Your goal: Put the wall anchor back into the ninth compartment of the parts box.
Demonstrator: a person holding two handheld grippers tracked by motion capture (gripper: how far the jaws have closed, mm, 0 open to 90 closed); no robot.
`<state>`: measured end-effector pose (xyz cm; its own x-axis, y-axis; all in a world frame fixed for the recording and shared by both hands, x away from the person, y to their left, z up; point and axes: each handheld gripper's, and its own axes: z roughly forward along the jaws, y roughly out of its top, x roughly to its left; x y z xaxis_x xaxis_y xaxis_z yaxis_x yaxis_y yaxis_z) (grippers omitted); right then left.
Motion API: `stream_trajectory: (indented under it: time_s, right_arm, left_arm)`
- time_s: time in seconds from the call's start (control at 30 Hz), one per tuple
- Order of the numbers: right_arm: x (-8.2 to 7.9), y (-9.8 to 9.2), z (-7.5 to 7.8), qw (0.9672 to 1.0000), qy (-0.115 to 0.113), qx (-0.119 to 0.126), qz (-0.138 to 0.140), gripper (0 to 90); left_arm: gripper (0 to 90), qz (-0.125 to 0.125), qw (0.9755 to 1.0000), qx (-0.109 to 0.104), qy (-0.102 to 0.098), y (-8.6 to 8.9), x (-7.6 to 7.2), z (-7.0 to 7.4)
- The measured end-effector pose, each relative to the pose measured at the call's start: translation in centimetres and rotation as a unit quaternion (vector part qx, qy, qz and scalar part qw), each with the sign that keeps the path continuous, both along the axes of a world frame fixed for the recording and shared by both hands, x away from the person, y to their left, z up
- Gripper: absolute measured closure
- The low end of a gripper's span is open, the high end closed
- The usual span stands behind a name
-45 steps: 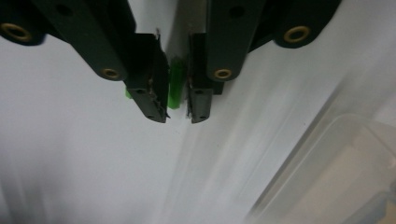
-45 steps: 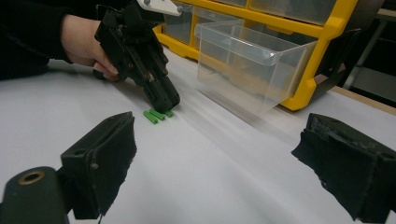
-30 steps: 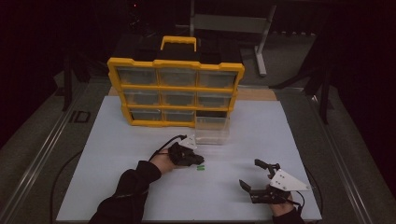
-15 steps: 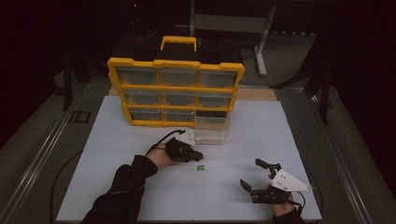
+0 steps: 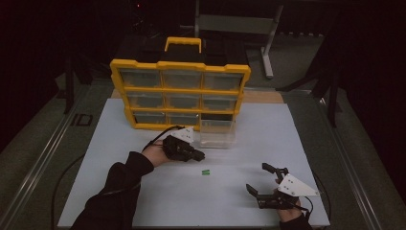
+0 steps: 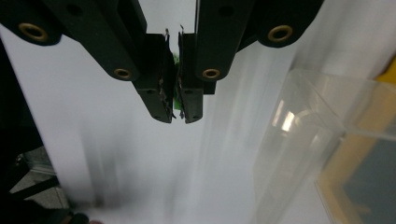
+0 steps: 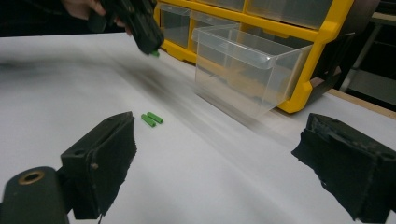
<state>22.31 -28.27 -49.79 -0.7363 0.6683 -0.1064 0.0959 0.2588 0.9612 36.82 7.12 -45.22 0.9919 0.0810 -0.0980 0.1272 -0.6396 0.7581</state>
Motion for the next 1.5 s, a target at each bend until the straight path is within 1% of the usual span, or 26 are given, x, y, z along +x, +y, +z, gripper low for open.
stream_trajectory:
  time_s: [0.03,0.1,0.13,0.17,0.27,0.3,0.33,0.37,0.4,0.47,0.5,0.53,0.57,0.67,0.7,0.8,0.87,0.9,1.0,1.03,1.1,1.13,1.27,1.3,1.33,1.5]
  right_arm:
    - [0.0,0.0,0.0,1.0000,0.000,0.000,0.000,10.0]
    - [0.0,0.0,0.0,1.0000,-0.001,0.000,0.000,10.0]
    - [0.0,0.0,0.0,1.0000,-0.001,0.000,0.000,10.0]
    - [0.0,0.0,0.0,1.0000,-0.003,0.000,-0.001,10.0]
    - [0.0,0.0,0.0,1.0000,-0.004,0.000,-0.001,10.0]
    - [0.0,-0.1,0.0,1.0000,-0.003,0.001,-0.002,10.0]
    - [0.0,-0.1,0.0,1.0000,-0.003,0.002,-0.002,10.0]
    - [0.0,-0.1,0.0,1.0000,-0.003,0.002,-0.002,10.0]
    - [0.0,-0.1,0.0,1.0000,-0.003,0.001,-0.003,10.0]
    - [0.0,-0.1,0.0,1.0000,-0.003,0.001,-0.002,10.0]
    - [0.0,-0.1,0.1,1.0000,-0.005,0.001,-0.003,10.0]
    - [0.0,-0.1,0.1,1.0000,-0.007,-0.002,-0.004,10.0]
    - [0.0,-0.1,0.1,0.9999,-0.010,-0.002,-0.004,10.0]
    - [-0.1,-0.1,0.2,0.9999,-0.013,-0.003,-0.007,10.0]
    - [-0.1,-0.1,0.2,0.9999,-0.012,-0.002,-0.007,10.0]
    - [-0.1,-0.2,0.2,0.9999,-0.013,0.001,-0.007,10.0]
    - [-0.1,-0.2,0.2,0.9999,-0.014,0.000,-0.008,10.0]
    - [-0.1,-0.2,0.2,0.9999,-0.013,0.002,-0.006,10.0]
    - [-0.1,-0.1,0.2,0.9999,-0.014,-0.001,-0.007,10.0]
    - [-0.1,-0.1,0.2,0.9998,-0.016,-0.002,-0.008,10.0]
    - [-0.1,-0.1,0.2,0.9998,-0.016,-0.001,-0.008,10.0]
    - [-0.1,-0.1,0.2,0.9999,-0.015,-0.001,-0.008,10.0]
    - [-0.1,-0.2,0.2,0.9999,-0.013,0.001,-0.007,10.0]
    - [-0.1,-0.2,0.2,0.9999,-0.013,0.001,-0.007,10.0]
    - [-0.1,-0.2,0.2,0.9999,-0.014,0.001,-0.006,10.0]
    - [-0.1,-0.2,0.2,0.9999,-0.014,0.002,-0.005,10.0]
  left_arm:
    - [85.2,0.000,1.0000,0.000,0.000,0.0,0.0,0.0]
    - [85.2,-0.001,1.0000,-0.002,-0.003,0.2,0.2,1.2]
    - [85.2,-0.001,1.0000,-0.002,-0.003,0.2,0.2,1.2]
    - [85.2,-0.002,0.9999,-0.002,-0.010,0.3,0.4,2.0]
    - [85.2,-0.005,0.9999,-0.003,-0.008,0.3,0.4,2.3]
    - [85.2,-0.013,0.9997,-0.003,-0.018,0.2,0.5,3.5]
    - [85.2,-0.013,0.9997,-0.004,-0.021,0.2,0.5,3.8]
    - [85.2,-0.013,0.9997,-0.004,-0.021,0.2,0.5,3.8]
    - [85.2,-0.020,0.9994,-0.009,-0.026,0.1,0.6,4.5]
    - [85.2,-0.020,0.9994,-0.009,-0.026,0.1,0.6,4.5]
    - [85.2,-0.023,0.9992,-0.013,-0.031,-0.1,0.9,5.3]
    - [85.2,-0.023,0.9992,-0.013,-0.031,-0.1,0.9,5.3]
    - [85.2,-0.025,0.9991,-0.012,-0.031,-0.2,1.2,6.0]
    - [85.2,-0.025,0.9988,-0.017,-0.038,-0.2,1.6,6.8]
    - [85.2,-0.025,0.9988,-0.017,-0.038,-0.2,1.6,6.8]
    - [85.1,-0.021,0.9986,-0.027,-0.041,-0.1,2.2,8.0]
    - [85.2,-0.021,0.9986,-0.027,-0.041,-0.1,2.2,8.0]
    - [85.2,-0.014,0.9983,-0.040,-0.039,0.0,2.6,8.6]
    - [85.2,-0.010,0.9980,-0.047,-0.041,0.1,3.1,9.4]
    - [85.2,-0.006,0.9979,-0.050,-0.040,0.0,3.6,10.0]
    - [85.2,-0.003,0.9977,-0.053,-0.043,0.0,3.8,10.2]
    - [85.2,0.001,0.9974,-0.057,-0.044,-0.1,4.1,10.8]
    - [85.1,0.004,0.9969,-0.063,-0.047,-0.2,4.3,11.3]
    - [85.1,0.009,0.9962,-0.069,-0.052,-0.4,4.7,11.8]
    - [85.1,0.011,0.9961,-0.071,-0.051,-0.4,4.9,11.9]
    - [85.2,0.017,0.9945,-0.088,-0.054,-0.9,5.5,12.2]
